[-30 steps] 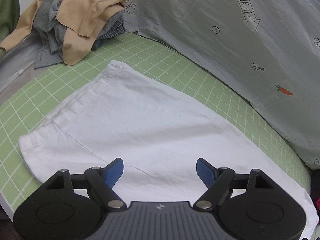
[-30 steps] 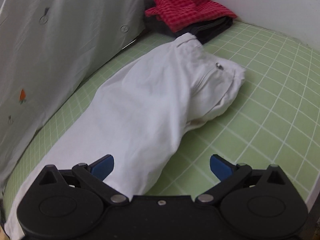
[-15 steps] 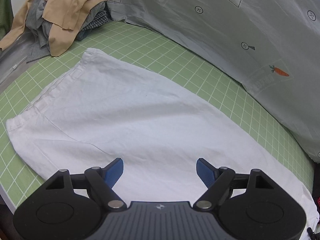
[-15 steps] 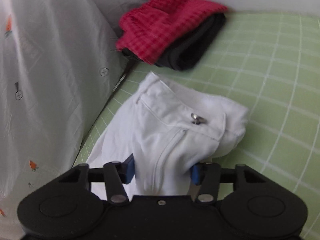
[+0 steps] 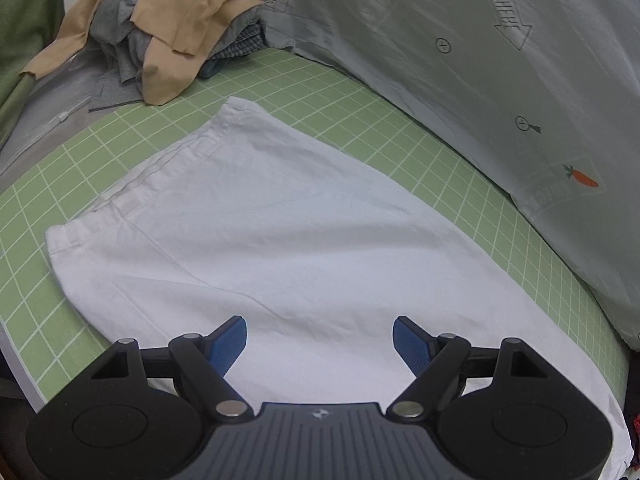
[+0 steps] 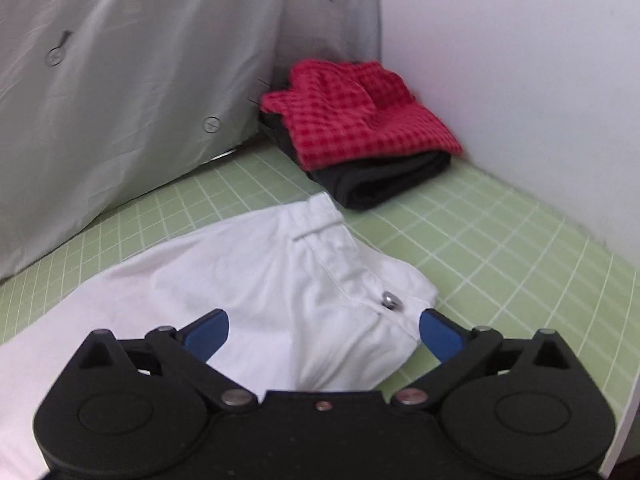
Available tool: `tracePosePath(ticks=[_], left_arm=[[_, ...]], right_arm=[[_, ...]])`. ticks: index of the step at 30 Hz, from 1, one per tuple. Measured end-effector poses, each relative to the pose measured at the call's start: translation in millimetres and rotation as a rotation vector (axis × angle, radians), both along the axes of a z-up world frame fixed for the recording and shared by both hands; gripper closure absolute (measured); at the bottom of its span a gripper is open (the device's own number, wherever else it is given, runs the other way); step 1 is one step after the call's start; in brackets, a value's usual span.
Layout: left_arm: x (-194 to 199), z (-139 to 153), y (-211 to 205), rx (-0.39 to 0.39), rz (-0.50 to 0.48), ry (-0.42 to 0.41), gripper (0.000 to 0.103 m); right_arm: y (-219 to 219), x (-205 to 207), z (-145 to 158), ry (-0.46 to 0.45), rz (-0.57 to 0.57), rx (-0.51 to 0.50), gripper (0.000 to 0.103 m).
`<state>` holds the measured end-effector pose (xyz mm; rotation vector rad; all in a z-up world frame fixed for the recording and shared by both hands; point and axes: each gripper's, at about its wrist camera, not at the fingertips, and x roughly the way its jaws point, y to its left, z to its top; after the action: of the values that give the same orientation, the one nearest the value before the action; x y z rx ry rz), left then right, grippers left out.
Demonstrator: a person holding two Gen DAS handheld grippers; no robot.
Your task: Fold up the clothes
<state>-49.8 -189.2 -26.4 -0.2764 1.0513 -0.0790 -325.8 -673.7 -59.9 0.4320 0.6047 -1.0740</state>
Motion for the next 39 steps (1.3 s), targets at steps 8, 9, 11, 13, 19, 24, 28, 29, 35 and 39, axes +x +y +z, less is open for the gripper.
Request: tracePosePath(ticks=[8, 9, 11, 13, 19, 24, 28, 29, 35, 39], left_arm=[[11.3, -21.0, 64.6, -0.032, 0.028, 0.053, 0.022], [14.1, -21.2, 71.6, -0.025, 0.026, 0.051, 0.022], [24.0, -18.7, 86.8, 0.003, 0.018, 0.033, 0.022], [33.8, -14.6, 103.3, 0.026, 0.014, 0.014, 0.022], [60.3, -6.3, 150.7, 0.111, -0.049, -0.028, 0.018], [87.4, -23.5, 170.3, 0.174, -0.186, -0.033, 0.017], [112.7, -45.9, 180.1, 0.155, -0.266, 0.021, 0.017], [117.4, -50.2, 181.5, 0.140, -0.271, 0.028, 0.017], [143.1, -72.8, 172.6, 0.128, -0.275, 0.053, 0.017], [146.7, -83.2, 165.1, 0.179, -0.319, 0.049, 0.017]], right_arm=[[105.4, 44.0, 14.8, -0.002, 0.217, -0.001, 0.000], [120.5, 50.4, 12.4, -0.009, 0.256, 0.019, 0.000], [147.3, 62.0, 2.0, -0.018, 0.301, 0.078, 0.000], [170.7, 72.8, -10.5, -0.017, 0.321, 0.145, 0.000], [235.5, 100.2, -23.1, 0.005, 0.354, 0.195, 0.000], [277.3, 120.9, -22.3, -0.003, 0.346, 0.183, 0.000], [294.4, 139.3, -15.3, -0.011, 0.350, 0.170, 0.000], [294.9, 144.7, -12.2, -0.015, 0.350, 0.152, 0.000], [280.4, 168.5, -3.5, -0.035, 0.279, 0.116, 0.000], [285.1, 161.7, -10.1, 0.021, 0.240, 0.143, 0.000]])
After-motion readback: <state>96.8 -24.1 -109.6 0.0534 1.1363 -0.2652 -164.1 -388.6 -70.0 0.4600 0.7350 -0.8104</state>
